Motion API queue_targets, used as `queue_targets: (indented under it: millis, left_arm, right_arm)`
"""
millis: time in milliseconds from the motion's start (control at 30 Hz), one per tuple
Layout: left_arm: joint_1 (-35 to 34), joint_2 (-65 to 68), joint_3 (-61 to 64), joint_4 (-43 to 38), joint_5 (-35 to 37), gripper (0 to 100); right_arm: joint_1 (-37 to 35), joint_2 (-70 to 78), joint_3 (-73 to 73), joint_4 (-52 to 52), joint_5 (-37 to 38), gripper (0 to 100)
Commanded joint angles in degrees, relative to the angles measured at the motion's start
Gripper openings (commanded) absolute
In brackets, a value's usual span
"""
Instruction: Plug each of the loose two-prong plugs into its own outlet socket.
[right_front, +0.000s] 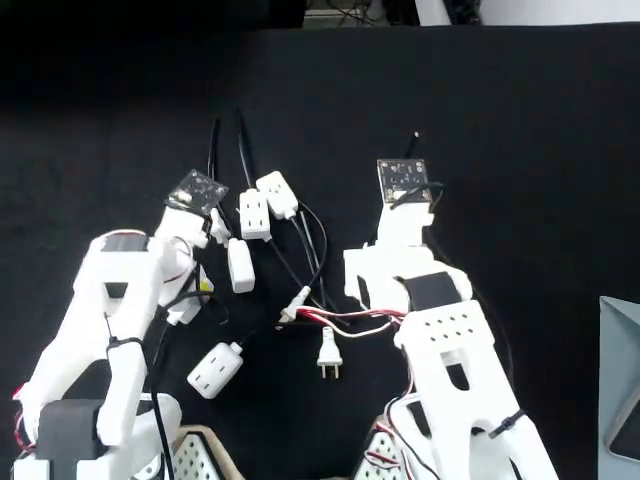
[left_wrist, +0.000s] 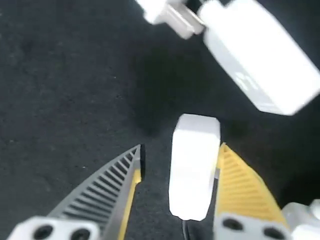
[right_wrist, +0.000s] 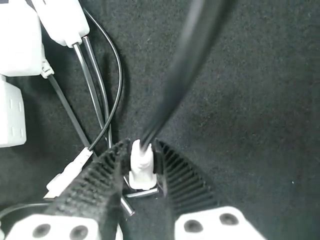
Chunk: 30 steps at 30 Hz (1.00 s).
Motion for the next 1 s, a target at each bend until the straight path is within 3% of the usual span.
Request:
queue_targets:
  millis: [0,367,600,967]
  left_arm:
    - [-1.1,-0.35,-3.56,-0.35,-0.7,25]
    - [-6.2,-0.35,-10.07,-0.18,-0.79,25]
    - [-3.38,-0.18,-14.2,9.14,-0.88,25]
    - [-5.67,6.77,-11.12,3.16,-3.6,25]
  right_arm:
    - [0.44,0.13,-0.13,-0.97,-0.18,1.4]
    - [0.44,0.13,-0.13,-0.97,-0.09,1.4]
    - [0.44,0.13,-0.13,-0.97,-0.09,1.4]
    - [0.44,0.13,-0.13,-0.79,-0.09,1.4]
